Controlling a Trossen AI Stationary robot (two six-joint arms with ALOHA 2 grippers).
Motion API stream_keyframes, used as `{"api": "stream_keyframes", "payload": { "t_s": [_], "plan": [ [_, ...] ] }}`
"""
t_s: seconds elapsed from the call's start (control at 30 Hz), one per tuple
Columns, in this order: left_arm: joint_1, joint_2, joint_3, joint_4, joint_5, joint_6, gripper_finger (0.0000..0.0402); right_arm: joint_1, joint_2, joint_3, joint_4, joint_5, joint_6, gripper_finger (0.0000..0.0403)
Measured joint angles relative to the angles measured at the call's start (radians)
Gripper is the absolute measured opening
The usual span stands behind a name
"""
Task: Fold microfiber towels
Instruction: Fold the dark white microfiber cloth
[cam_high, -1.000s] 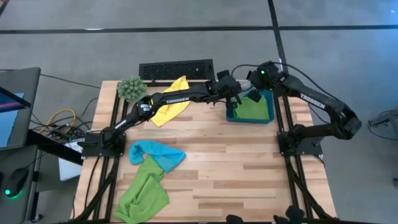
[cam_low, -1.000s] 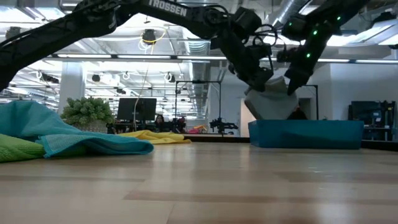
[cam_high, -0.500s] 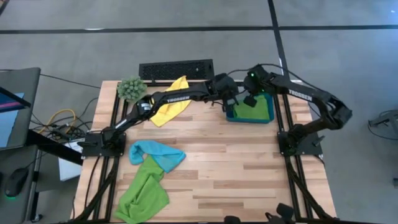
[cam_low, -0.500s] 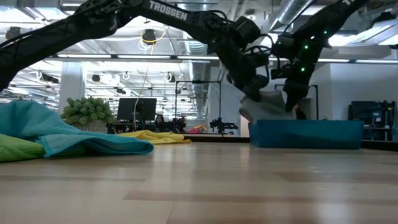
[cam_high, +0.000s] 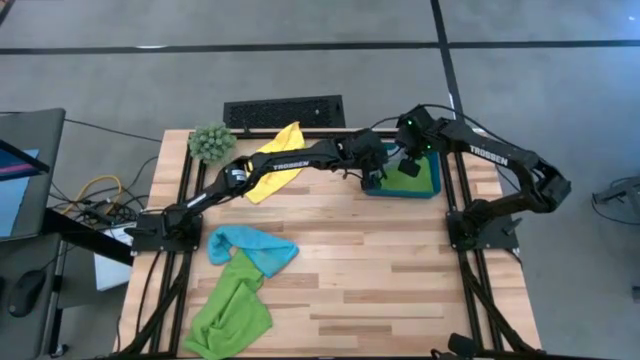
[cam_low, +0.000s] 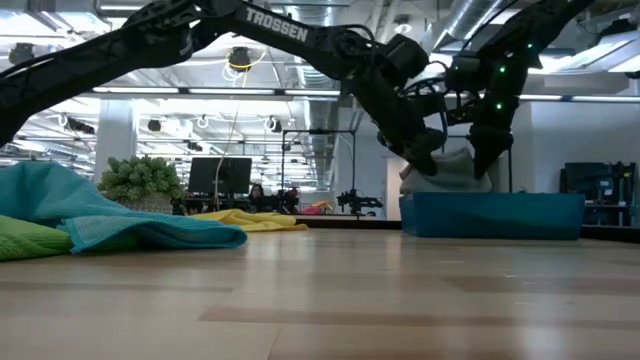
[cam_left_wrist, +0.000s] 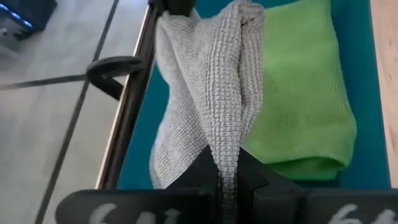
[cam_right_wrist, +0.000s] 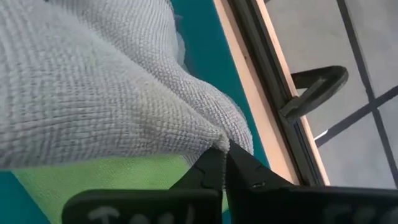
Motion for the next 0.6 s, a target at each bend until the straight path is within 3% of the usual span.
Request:
{"api": "stream_keyframes", "payload": {
  "t_s": [0.37, 0.6],
  "plan": [
    [-0.007, 0.018, 0.001, -0.028, 0.041, 0.007, 0.0, -0.004, 0.0, 0.0, -0.019, 0.019, 0.025, 0.0082],
    [-0.008, 0.018, 0.002, -0.024, 0.083, 0.0, 0.0, -0.003, 0.0, 0.0, -0.018, 0.047, 0.052, 0.0165]
  ]
}}
